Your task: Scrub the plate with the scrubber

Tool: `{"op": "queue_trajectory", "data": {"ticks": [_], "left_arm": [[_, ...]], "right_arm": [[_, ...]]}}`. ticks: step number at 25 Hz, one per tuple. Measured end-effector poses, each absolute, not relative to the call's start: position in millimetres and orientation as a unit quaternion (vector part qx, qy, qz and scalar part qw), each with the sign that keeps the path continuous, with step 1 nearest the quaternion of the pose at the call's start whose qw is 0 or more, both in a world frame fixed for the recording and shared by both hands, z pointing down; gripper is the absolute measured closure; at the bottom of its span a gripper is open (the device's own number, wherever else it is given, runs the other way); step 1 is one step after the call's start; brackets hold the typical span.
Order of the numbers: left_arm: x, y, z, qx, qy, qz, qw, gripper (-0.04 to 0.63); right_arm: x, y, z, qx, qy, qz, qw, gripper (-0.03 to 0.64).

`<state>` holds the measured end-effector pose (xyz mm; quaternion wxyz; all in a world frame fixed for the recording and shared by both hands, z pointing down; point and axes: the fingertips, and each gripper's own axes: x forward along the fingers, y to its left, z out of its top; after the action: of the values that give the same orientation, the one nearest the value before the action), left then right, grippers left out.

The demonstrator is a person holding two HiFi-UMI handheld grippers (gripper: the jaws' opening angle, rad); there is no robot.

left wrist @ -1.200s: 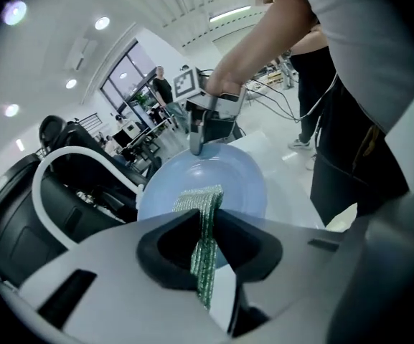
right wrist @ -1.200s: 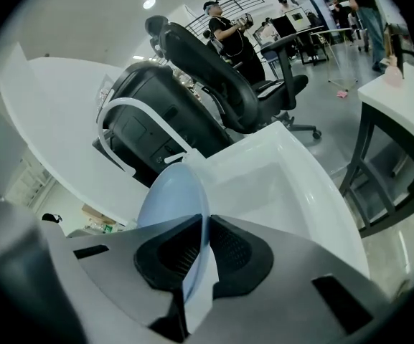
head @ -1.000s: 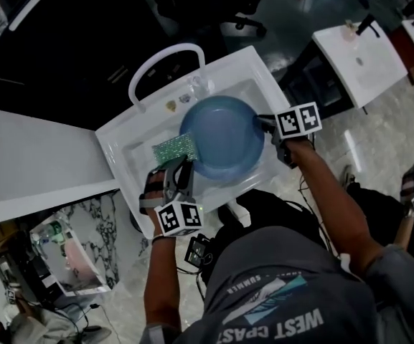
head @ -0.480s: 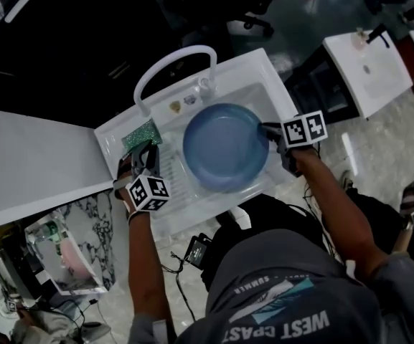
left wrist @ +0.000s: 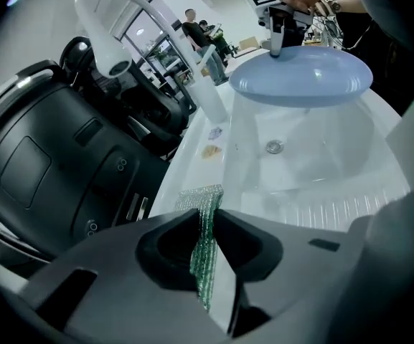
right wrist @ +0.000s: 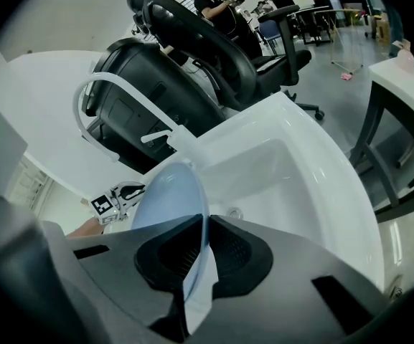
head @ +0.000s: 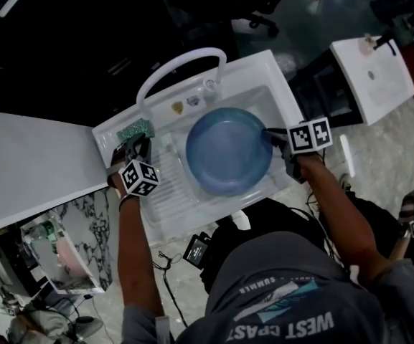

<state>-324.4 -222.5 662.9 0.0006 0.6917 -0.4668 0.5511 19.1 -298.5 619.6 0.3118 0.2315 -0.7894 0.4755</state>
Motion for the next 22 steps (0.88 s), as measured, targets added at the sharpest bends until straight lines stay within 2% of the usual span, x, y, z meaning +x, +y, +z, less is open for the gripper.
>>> {"op": "queue_trajectory", "data": {"ticks": [9, 15, 22], "left_arm": [[-330.7, -236.2, 674.0, 0.705, -0.469, 0.532, 0.014, 0.502], [-328.8, -233.9, 664.3, 0.724, -0.492, 0.483, 0.035, 0.441], [-331.7, -216.9, 634.5, 0.723, -0.522, 0.452, 0.028, 0.436]], "right_arm": [[14.8, -301.7, 626.8, 0.231, -0.783, 0.481, 0.319, 0.568], [5.3, -294.5, 627.0, 0.226, -0.783, 0.48, 0.323, 0.568], [-16.1, -277.2, 633.0, 0.211, -0.784, 0.477, 0.336, 0.568]]}}
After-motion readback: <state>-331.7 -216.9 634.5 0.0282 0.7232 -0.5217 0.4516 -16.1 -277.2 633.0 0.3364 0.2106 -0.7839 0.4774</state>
